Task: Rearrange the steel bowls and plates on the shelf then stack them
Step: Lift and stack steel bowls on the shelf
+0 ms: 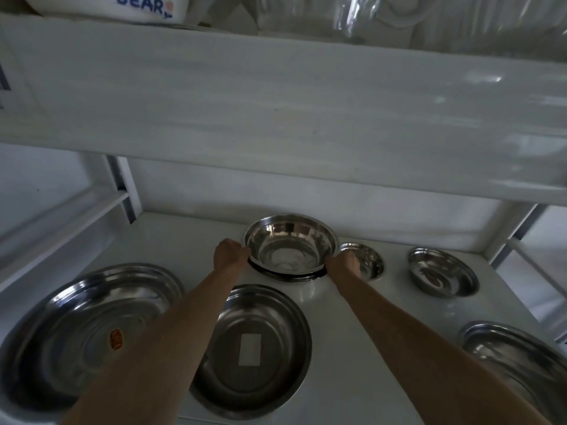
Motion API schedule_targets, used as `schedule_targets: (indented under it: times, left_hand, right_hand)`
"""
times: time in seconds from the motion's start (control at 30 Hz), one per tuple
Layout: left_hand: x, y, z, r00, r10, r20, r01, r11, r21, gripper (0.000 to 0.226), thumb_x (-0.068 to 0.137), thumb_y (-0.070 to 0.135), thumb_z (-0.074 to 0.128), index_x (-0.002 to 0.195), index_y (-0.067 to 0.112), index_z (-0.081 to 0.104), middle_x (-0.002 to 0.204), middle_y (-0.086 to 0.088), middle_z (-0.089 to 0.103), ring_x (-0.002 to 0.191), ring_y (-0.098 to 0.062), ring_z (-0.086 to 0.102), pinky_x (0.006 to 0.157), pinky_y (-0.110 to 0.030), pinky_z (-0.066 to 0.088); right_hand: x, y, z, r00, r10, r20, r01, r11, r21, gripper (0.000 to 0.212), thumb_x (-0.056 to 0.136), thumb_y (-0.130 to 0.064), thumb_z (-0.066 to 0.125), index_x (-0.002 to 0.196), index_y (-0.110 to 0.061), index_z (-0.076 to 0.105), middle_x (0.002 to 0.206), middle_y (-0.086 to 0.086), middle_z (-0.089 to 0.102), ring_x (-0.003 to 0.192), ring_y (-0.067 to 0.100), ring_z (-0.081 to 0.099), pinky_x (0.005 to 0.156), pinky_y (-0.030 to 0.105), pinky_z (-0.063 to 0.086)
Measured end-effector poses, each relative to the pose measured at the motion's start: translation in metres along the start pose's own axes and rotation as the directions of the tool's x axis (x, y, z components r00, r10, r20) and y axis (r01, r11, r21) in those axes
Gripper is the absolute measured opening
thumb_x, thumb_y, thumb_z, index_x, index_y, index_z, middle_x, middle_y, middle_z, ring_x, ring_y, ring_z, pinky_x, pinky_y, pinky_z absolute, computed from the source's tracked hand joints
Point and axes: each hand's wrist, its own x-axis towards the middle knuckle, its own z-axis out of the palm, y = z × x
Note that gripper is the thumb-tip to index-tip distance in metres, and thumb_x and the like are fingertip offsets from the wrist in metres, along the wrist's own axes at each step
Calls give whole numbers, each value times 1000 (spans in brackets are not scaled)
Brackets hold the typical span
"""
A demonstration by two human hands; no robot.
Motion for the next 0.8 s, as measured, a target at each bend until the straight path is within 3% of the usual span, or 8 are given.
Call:
schedule_targets:
  times: [0.13, 0.37, 0.47, 0.53, 0.57, 0.63, 0.7, 0.8]
  left_hand:
    - [3, -5, 6, 1000, -16, 6, 16, 1000, 7, 28, 79, 10, 68, 54, 10, 56, 73, -18, 66, 70, -25, 58, 67, -27, 43]
    - [9, -12, 11, 1000, 16, -7, -16, 999, 34, 44, 78, 8, 69, 48, 21, 40, 49, 3, 39, 46, -11, 38, 64, -25, 36]
    - [9, -14, 14, 1000, -4, -5, 4, 1000, 6, 32, 79, 10, 69, 54, 18, 50, 54, -1, 49, 52, -17, 48, 65, -26, 38]
    - [12, -16, 16, 1000, -25, -5, 24, 998, -57, 8, 79, 12, 71, 84, 7, 66, 82, -11, 67, 82, -29, 63, 72, -27, 41]
    - [12, -16, 16, 999, -44, -2, 43, 996, -72, 23, 79, 12, 71, 99, 2, 66, 96, -14, 68, 96, -31, 64, 77, -28, 43]
    - [11, -16, 16, 999, -37, 10, 38, 996, -80, 11, 81, 12, 69, 87, 4, 64, 87, -12, 65, 95, -30, 62, 83, -31, 46]
    - [14, -18, 20, 999, -53, 11, 54, 995, -89, 27, 81, 11, 66, 59, 12, 51, 62, -5, 53, 80, -25, 57, 75, -31, 45]
    - [17, -20, 22, 997, -73, 20, 75, 994, -80, 21, 80, 16, 65, 72, -4, 70, 71, -20, 67, 76, -30, 66, 68, -30, 46]
  right_hand:
    - [-2, 3, -1, 1000, -19, -19, 19, 1000, -24, 33, 87, -19, 58, 110, 2, 66, 114, 20, 68, 106, 35, 64, 74, 29, 44]
    - [0, 5, 2, 999, -28, -44, 26, 998, -49, 35, 83, -18, 61, 112, 2, 64, 112, 19, 69, 106, 34, 64, 79, 30, 46]
    - [-1, 5, 2, 998, -30, -59, 27, 998, -60, 35, 80, -17, 65, 109, 2, 66, 110, 19, 70, 105, 34, 65, 81, 32, 48]
    - [-3, 6, 2, 997, -38, -66, 33, 997, -71, 36, 77, -20, 68, 107, 1, 67, 108, 19, 71, 103, 35, 66, 81, 32, 49]
    - [-3, 7, 1, 996, -42, -73, 37, 997, -74, 38, 76, -22, 69, 106, 1, 67, 107, 19, 71, 102, 35, 66, 80, 33, 49]
    - [-5, 9, 1, 995, -63, -77, 56, 994, -90, 42, 77, -28, 69, 107, 1, 66, 108, 19, 71, 102, 35, 66, 81, 34, 50]
    - [-8, 11, 0, 994, -78, -70, 72, 994, -84, 45, 82, -34, 65, 110, 2, 67, 109, 20, 70, 104, 36, 66, 85, 35, 49]
    - [-12, 14, 3, 999, -42, -28, 41, 999, -33, 50, 88, -48, 54, 101, -1, 67, 91, 17, 75, 88, 32, 72, 88, 39, 55]
